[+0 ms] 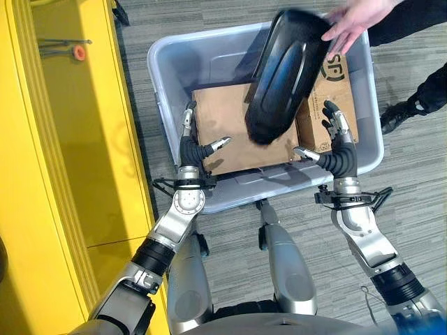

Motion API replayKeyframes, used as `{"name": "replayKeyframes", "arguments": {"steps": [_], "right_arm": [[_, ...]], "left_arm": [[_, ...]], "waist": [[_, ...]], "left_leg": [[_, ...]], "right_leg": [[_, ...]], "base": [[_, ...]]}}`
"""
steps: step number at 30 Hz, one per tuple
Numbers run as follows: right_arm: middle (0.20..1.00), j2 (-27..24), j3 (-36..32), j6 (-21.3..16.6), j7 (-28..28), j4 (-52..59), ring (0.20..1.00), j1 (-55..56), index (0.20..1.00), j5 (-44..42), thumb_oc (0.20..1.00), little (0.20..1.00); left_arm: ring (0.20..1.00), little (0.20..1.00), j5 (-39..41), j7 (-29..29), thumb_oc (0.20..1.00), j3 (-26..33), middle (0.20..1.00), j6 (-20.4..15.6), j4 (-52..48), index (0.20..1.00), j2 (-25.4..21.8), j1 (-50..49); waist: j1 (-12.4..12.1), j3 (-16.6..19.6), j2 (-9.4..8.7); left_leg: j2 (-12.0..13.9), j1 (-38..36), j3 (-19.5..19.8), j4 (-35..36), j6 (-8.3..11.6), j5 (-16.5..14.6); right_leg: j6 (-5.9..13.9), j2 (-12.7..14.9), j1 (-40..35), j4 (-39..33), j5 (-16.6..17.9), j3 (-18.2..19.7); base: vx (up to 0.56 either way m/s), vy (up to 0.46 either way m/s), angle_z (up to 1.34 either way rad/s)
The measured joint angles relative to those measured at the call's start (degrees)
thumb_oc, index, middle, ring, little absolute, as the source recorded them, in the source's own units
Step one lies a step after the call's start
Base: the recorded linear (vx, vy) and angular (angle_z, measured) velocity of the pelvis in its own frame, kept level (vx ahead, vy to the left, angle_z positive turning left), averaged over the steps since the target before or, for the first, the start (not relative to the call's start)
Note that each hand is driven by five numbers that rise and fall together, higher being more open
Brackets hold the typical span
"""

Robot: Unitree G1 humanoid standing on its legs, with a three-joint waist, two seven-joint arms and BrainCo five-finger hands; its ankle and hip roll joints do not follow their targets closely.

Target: Move parts from the plastic box to the shelf.

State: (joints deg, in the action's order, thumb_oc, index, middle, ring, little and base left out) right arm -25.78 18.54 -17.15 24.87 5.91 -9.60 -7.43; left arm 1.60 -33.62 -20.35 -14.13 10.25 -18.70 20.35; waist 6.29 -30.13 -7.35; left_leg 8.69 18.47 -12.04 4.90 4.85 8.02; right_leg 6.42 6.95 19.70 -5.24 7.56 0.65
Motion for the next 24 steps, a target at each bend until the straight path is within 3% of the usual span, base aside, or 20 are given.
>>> {"name": "replayKeyframes", "arguments": {"steps": [11,24], "right_arm": [[1.000,-0.03,0.06,-0.14,-0.65,0.02,1.000,-1.67,1.000,-0.26,1.000,1.000],[1.000,-0.06,0.07,-0.21,-1.19,0.01,1.000,-1.72,1.000,-0.35,1.000,1.000]], "left_arm": [[1.000,1.000,-0.03,1.32,1.000,-1.07,1.000,0.00,0.00,1.000,-0.29,0.14],[1.000,1.000,-1.19,2.04,1.000,-2.08,1.000,0.05,0.06,1.000,-1.00,1.93]], "waist": [[0.41,0.59,1.22],[0.83,0.63,1.28]], "left_leg": [[0.03,-0.36,-0.18,0.03,-0.11,0.08],[0.13,0.37,-0.46,0.09,-0.11,0.08]], "right_leg": [[-0.07,-0.04,-0.16,-0.01,0.20,0.15],[-0.19,-0.16,0.72,0.01,0.34,0.33]], "base": [[0.00,0.000,0.00],[0.00,0.000,0.00]]}}
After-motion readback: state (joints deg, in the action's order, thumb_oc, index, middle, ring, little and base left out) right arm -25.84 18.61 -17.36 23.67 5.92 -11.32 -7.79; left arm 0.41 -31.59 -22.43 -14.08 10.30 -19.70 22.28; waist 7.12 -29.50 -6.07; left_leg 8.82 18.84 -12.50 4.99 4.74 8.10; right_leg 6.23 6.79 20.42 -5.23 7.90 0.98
